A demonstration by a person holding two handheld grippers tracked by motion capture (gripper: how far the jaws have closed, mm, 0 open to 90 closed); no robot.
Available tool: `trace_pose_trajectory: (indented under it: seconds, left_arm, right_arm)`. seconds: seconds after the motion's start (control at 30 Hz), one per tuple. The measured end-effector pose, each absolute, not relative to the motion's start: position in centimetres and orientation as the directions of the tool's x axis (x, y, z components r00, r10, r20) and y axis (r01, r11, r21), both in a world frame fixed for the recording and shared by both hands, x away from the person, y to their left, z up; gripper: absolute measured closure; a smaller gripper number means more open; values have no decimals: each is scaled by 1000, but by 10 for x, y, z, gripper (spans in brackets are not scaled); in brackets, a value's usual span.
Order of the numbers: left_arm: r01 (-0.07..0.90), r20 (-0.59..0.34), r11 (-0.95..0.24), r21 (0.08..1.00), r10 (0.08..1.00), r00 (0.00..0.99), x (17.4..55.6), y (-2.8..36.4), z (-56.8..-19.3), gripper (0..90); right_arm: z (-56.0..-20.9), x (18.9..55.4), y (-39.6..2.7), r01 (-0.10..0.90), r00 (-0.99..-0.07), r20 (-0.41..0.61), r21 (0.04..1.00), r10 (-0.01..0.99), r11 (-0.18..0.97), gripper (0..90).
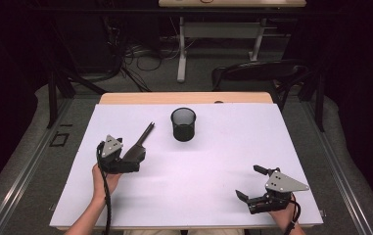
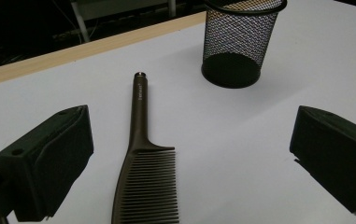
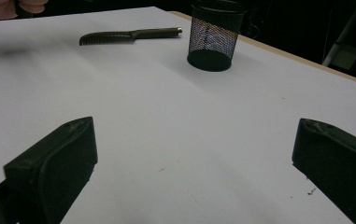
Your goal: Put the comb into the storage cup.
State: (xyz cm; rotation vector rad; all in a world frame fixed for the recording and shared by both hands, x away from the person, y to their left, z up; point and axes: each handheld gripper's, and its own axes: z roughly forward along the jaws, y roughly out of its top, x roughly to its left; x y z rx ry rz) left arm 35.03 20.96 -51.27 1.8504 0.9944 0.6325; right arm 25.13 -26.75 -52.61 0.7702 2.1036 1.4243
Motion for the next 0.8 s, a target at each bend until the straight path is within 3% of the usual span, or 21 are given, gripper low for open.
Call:
trace_pose_trajectory:
  seconds: [0.8]
  left_arm:
    - [465,-9,-224,856,894,448,402,208,-511,0]
  right_arm:
    - [-527,253,-267,184,-731,-75,936,679,302,0]
